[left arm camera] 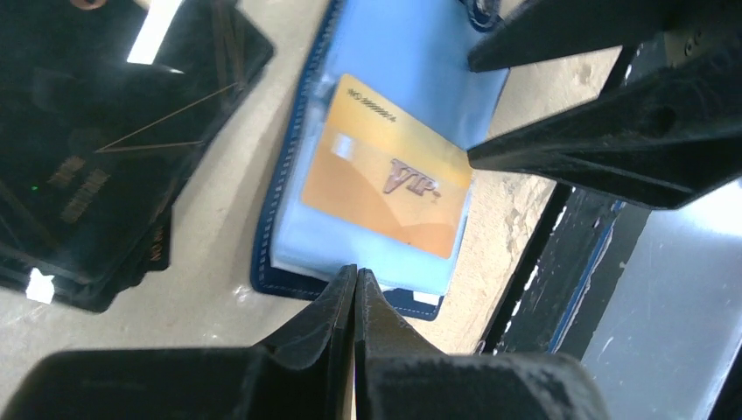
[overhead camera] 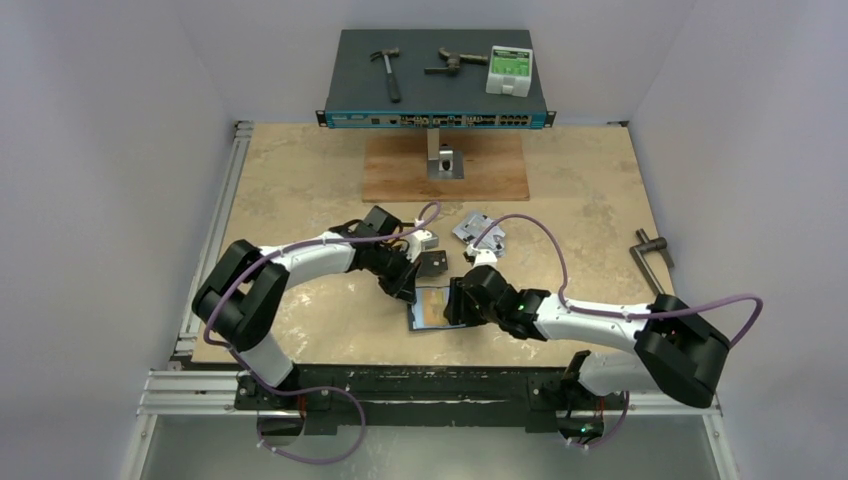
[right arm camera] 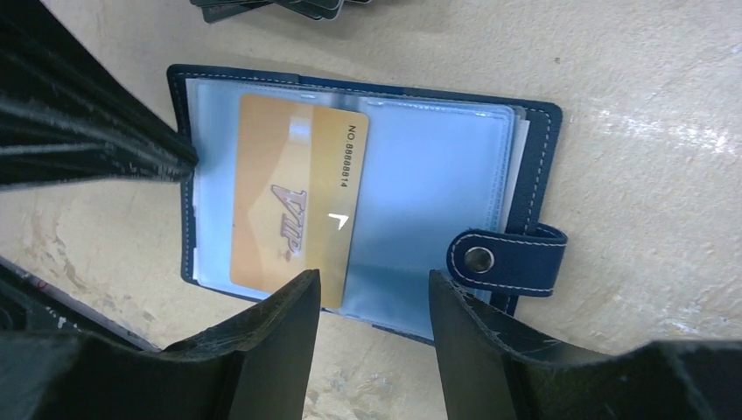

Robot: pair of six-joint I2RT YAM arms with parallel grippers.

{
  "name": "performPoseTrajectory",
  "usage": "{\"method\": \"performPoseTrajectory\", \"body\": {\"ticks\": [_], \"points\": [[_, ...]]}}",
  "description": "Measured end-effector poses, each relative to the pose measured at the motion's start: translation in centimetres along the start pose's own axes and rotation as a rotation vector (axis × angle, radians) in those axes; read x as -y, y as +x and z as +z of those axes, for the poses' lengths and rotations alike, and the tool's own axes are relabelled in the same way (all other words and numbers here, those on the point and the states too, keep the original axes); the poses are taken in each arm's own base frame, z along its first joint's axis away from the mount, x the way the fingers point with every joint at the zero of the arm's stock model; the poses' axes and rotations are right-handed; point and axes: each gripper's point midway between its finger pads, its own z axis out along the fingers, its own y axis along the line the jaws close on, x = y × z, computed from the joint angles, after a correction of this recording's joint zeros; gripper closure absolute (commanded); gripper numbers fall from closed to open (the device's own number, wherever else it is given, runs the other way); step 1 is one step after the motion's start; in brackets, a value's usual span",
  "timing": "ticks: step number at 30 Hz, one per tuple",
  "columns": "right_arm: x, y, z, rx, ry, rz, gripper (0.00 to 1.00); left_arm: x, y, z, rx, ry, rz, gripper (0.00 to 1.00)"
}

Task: Put the credit cards into the card holder
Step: Move the card holder to the center of the board.

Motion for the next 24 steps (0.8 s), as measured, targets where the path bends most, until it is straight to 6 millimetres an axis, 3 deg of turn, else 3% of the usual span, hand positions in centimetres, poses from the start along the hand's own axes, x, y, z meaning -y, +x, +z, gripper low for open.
{"method": "performPoseTrajectory", "body": {"ticks": [5,13,19,24], "points": [[0.7,0.0,-0.2,0.004,0.03,-0.004,0.54,1.0,0.2,0.7,-0.02,0.021,0.117,1.0],[1.0,-0.2,-0.8,0.005,0.049,-0.011,0.57,1.0,0.8,1.4,-0.048,0.017,0.17,1.0],[-0.1,-2.3,-0.7,0.042,0.063,-0.029,0.49,1.3,0.7,1.0,-0.042,0.018,0.18,1.0],[1.0,-3.3,-1.3,0.062,0.149,-0.049,0.43,1.5,0.5,0.8,-0.035,0.019,0.185,1.0]]}}
